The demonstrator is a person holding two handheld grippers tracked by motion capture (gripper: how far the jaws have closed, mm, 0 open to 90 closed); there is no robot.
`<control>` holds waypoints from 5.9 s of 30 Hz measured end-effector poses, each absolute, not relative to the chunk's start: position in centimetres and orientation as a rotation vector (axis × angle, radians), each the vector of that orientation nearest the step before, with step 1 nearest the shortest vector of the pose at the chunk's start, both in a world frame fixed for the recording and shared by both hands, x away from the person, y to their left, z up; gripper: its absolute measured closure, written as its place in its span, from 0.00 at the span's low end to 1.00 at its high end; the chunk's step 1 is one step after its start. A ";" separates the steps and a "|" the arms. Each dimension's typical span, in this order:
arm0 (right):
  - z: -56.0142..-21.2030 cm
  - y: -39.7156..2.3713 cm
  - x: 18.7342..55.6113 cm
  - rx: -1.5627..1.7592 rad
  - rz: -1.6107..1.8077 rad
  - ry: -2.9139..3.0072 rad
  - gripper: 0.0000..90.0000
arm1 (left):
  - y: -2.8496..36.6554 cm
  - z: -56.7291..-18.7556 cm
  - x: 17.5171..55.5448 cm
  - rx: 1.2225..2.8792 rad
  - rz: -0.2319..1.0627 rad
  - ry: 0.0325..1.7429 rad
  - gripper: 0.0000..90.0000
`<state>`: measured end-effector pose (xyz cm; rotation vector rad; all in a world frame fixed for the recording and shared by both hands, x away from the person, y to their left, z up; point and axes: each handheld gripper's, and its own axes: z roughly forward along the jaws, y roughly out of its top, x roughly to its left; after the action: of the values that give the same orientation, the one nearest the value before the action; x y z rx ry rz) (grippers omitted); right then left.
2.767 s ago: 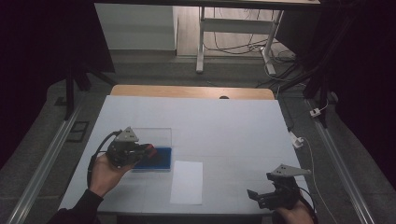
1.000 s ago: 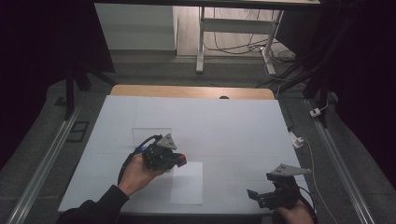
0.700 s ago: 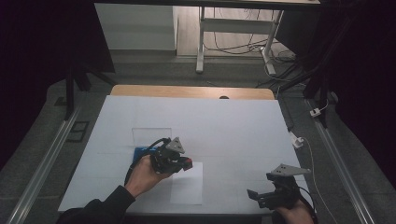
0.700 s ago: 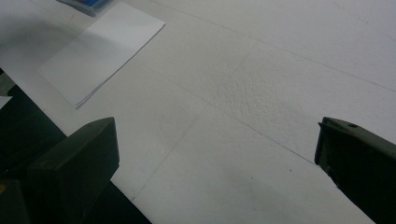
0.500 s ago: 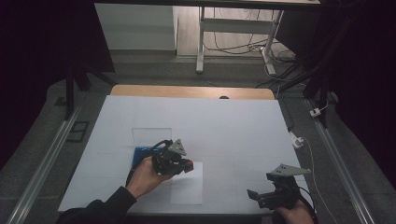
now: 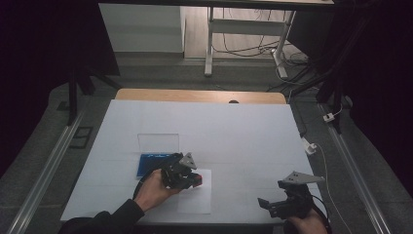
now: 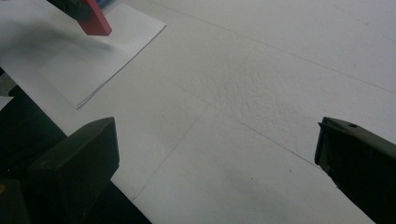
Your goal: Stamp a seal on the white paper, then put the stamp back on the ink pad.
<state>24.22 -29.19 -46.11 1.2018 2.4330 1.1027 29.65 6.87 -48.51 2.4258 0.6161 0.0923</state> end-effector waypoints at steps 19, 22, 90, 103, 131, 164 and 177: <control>-46.1 -29.2 24.2 1.198 1.104 2.435 0.00 | 6.5 -50.3 29.2 2.451 0.105 0.596 0.89; -46.1 -29.2 24.2 1.198 1.104 2.434 0.00 | 6.6 -50.5 29.0 2.434 0.118 0.595 0.89; -46.1 -29.0 24.4 1.177 1.102 2.453 0.00 | 7.0 -49.0 29.0 2.377 0.131 0.643 0.89; -46.1 -29.1 24.4 1.183 1.105 2.450 0.00 | 7.9 -48.0 28.9 2.340 0.129 0.657 0.89; -46.1 -29.1 24.3 1.185 1.106 2.446 0.00 | 11.0 -46.0 28.8 2.273 0.145 0.707 0.89; -46.1 -29.1 24.3 1.188 1.100 2.448 0.00 | 16.5 -46.3 31.3 2.228 0.229 0.903 0.89; -46.1 -29.1 24.3 1.188 1.099 2.447 0.00 | 18.1 -47.3 32.3 2.235 0.258 0.984 0.89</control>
<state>24.29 -29.09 -46.12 1.1880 2.4474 1.0990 32.29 18.09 -47.28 2.2349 0.9845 0.2576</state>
